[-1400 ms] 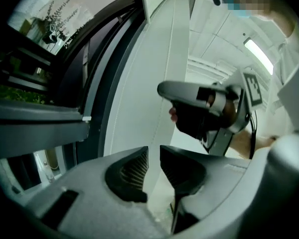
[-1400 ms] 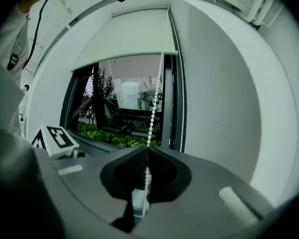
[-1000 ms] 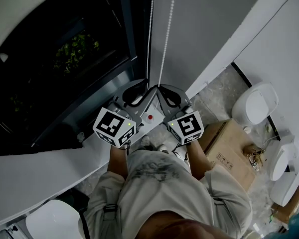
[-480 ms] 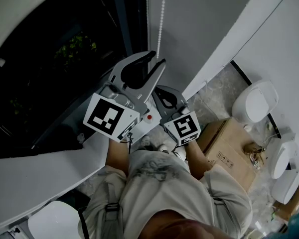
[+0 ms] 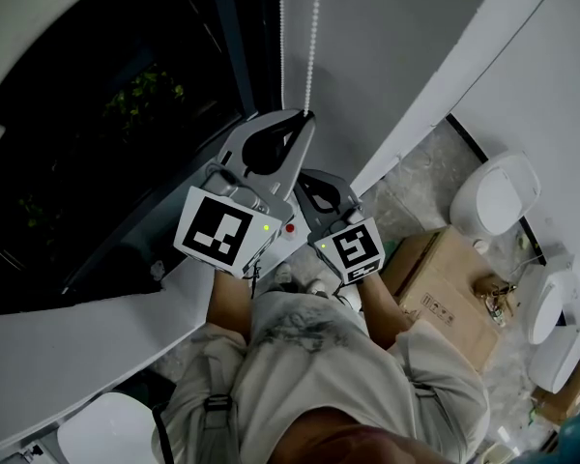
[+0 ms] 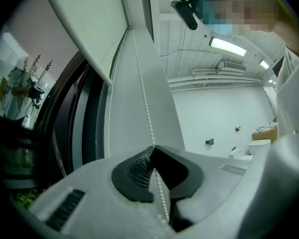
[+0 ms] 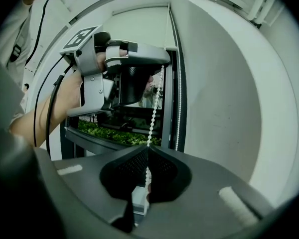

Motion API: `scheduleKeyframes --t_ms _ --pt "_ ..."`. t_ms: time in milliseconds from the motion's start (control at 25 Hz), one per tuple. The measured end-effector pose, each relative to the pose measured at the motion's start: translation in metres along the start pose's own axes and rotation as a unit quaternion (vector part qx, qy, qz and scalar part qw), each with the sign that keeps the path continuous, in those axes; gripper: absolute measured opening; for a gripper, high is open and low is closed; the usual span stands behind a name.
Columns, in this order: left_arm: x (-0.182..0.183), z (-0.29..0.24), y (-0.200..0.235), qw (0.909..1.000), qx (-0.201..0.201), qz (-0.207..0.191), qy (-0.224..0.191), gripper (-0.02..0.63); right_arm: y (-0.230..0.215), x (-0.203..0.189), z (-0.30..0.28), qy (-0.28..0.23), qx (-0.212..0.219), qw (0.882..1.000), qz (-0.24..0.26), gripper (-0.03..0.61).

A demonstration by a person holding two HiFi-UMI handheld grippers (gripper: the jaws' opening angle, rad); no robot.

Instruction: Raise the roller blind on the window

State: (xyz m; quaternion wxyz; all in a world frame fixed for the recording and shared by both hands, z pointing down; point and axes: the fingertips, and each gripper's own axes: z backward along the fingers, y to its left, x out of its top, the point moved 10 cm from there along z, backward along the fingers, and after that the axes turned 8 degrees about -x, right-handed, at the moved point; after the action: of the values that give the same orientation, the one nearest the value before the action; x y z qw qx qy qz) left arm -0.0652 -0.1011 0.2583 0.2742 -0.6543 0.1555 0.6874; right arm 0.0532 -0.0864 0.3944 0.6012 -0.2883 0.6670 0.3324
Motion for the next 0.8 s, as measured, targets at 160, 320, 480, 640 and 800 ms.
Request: scheduleKeyframes --t_ms 160,320,480,640,800 --pt "-0.015 0.002 0.001 0.9998 -0.002 0.018 0.005 0.011 0.002 -0.014 -0.002 0.019 0.001 1.000 -0.003 0.011" --pt "-0.025 0.005 0.000 0.9992 0.003 0.038 -0.007 0.011 0.003 -0.024 -0.005 0.032 0.003 0.999 -0.003 0.011" --pt "-0.039 0.009 0.000 0.9986 0.003 0.052 0.010 0.011 0.005 -0.034 -0.006 0.043 0.004 0.999 -0.004 0.011" --pt "-0.045 0.010 0.000 0.9982 0.003 0.059 0.012 0.011 0.006 -0.040 -0.008 0.050 0.004 0.999 -0.009 0.011" --pt "-0.053 0.011 -0.001 0.9977 0.003 0.065 0.015 0.011 0.007 -0.047 -0.008 0.057 0.005 0.998 -0.009 0.011"
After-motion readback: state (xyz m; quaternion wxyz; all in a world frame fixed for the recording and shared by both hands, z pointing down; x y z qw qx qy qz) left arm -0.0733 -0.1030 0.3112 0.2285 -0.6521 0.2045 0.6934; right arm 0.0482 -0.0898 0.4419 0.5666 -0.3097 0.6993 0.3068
